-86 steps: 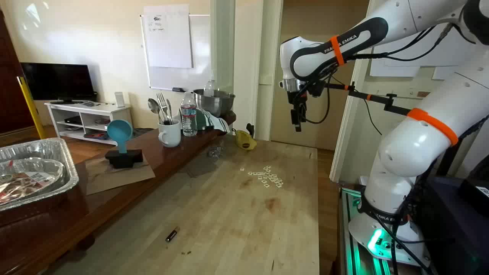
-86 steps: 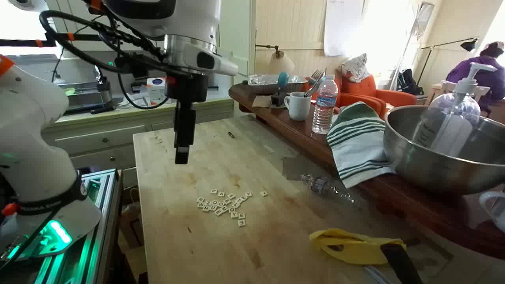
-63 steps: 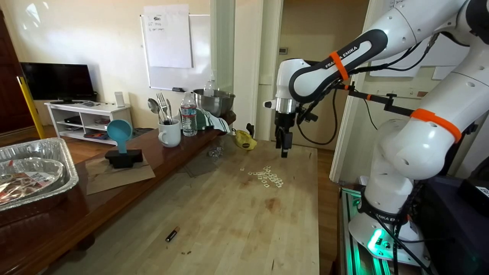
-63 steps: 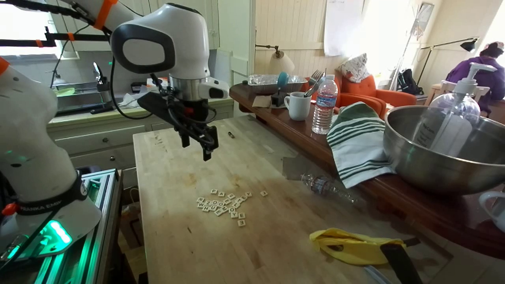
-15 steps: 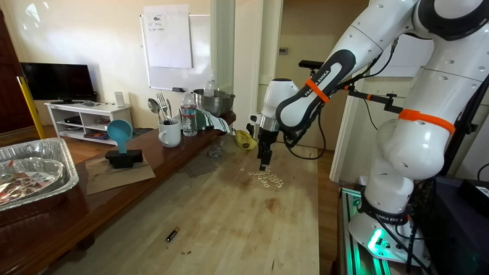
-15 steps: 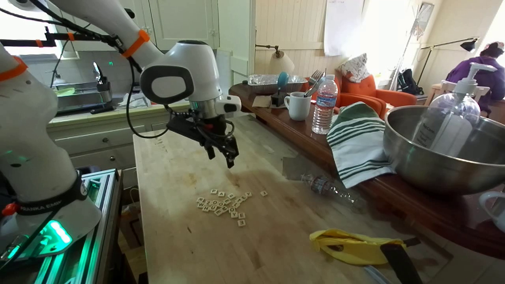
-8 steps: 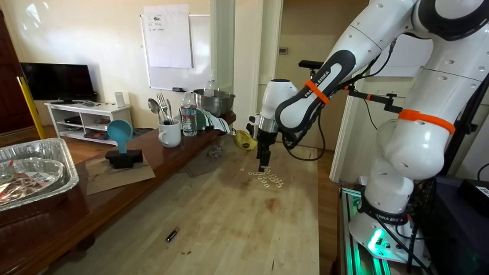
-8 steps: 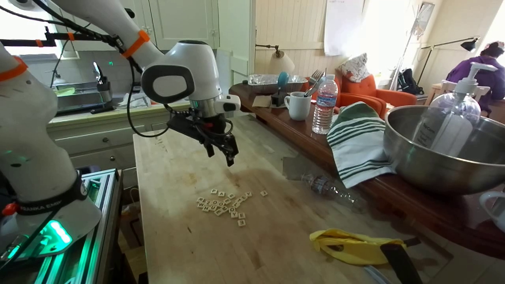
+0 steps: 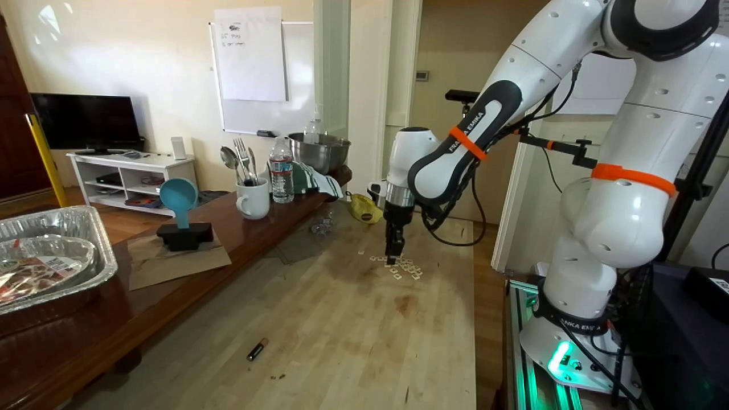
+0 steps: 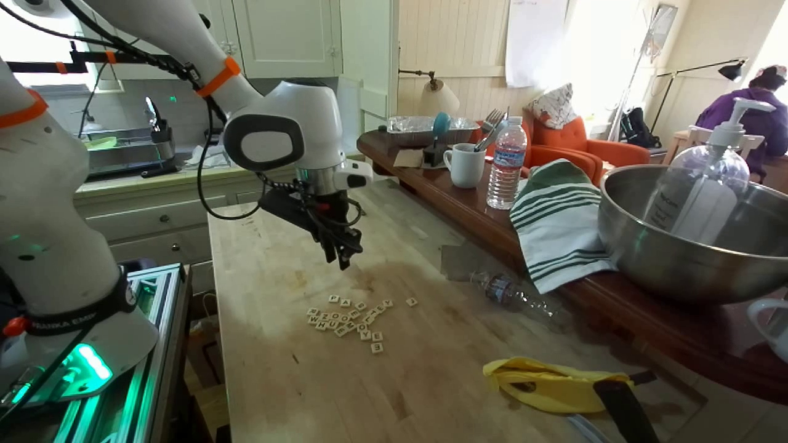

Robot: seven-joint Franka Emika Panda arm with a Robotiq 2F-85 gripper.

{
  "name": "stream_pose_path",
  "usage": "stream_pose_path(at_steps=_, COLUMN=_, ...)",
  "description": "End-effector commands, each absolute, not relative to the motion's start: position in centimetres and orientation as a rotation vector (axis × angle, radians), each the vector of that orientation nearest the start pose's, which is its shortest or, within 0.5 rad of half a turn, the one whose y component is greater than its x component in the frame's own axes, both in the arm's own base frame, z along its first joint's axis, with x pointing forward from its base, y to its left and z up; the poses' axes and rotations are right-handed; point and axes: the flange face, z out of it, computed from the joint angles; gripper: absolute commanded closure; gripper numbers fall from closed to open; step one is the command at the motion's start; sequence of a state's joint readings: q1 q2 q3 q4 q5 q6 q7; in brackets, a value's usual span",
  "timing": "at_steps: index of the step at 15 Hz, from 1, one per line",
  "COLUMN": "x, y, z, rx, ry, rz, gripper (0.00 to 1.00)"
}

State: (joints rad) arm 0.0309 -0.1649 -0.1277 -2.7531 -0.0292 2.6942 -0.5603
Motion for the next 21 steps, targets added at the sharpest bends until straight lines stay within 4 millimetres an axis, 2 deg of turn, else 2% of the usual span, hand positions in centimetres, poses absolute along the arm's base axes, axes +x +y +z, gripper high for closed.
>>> stream_pose_path(at_steps=1, x=39.8, y=-4.8, z=26.3, rx=-3.036, ry=-0.893, rz=-0.142, gripper=0.88)
stream_pose_path(at_steps=3, x=39.6, y=-5.5, z=25.9, rx=-3.009, ry=-0.959, rz=-0.129, gripper=1.00)
stream_pose_path(at_steps=13, x=39.2, y=-6.2, z=22.3, rx=-2.889, ry=-1.248, rz=-0.068, gripper=1.00)
stream_pose_path(at_steps=19, x=39.3, y=-6.7, z=20.4, rx=-2.919, ry=-1.239, rz=-0.103, gripper=1.00)
stream_pose_path(at_steps=21, x=39.4, y=-6.7, z=20.2, rx=-2.938, ry=-1.201, rz=-0.120, gripper=1.00)
